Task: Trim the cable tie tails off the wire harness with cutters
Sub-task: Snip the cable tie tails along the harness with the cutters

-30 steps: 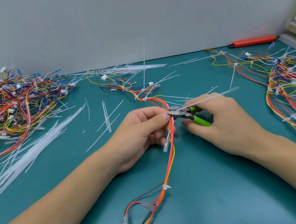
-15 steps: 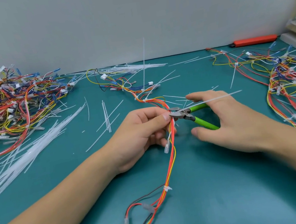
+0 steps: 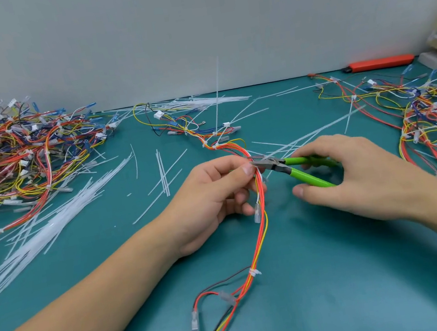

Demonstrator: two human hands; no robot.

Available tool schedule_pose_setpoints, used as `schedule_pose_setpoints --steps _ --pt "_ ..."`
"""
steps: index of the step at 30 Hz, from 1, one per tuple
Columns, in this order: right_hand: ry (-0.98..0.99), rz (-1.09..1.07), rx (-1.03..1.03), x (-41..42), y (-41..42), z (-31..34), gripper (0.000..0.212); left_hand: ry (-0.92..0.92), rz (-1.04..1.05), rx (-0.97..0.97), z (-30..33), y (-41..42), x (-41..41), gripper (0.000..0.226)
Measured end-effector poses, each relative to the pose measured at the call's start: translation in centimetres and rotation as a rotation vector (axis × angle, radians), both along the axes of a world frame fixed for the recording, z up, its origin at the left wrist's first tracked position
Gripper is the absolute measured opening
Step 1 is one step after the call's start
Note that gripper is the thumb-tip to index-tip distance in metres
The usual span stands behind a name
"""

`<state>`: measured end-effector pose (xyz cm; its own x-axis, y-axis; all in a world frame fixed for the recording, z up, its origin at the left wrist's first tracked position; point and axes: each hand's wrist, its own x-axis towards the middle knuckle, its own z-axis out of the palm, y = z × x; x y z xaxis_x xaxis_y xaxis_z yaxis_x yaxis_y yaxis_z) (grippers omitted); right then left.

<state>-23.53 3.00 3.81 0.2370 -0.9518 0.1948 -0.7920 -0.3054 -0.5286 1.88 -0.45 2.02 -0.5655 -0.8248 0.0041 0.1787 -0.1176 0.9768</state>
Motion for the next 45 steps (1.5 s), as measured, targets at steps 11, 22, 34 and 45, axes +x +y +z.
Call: schedule_pose_setpoints --steps 11,22,34,45 --pt "-0.600 0.043 0.647 1.0 1.6 2.9 0.055 0.147 0.028 0.092 0.0 -0.4 0.4 0.014" --pt "-1.251 0.416 1.311 0.4 0.3 1.4 0.045 0.161 0.038 0.124 0.2 -0.3 0.5 0.017" --pt "-0.807 -0.157 0.598 3.4 1.7 0.3 0.018 0.096 -0.069 0.106 0.7 0.0 0.2 0.016" --pt "-0.812 -0.158 0.358 3.6 1.5 0.1 0.018 0.069 -0.080 0.099 0.6 0.0 0.1 0.019"
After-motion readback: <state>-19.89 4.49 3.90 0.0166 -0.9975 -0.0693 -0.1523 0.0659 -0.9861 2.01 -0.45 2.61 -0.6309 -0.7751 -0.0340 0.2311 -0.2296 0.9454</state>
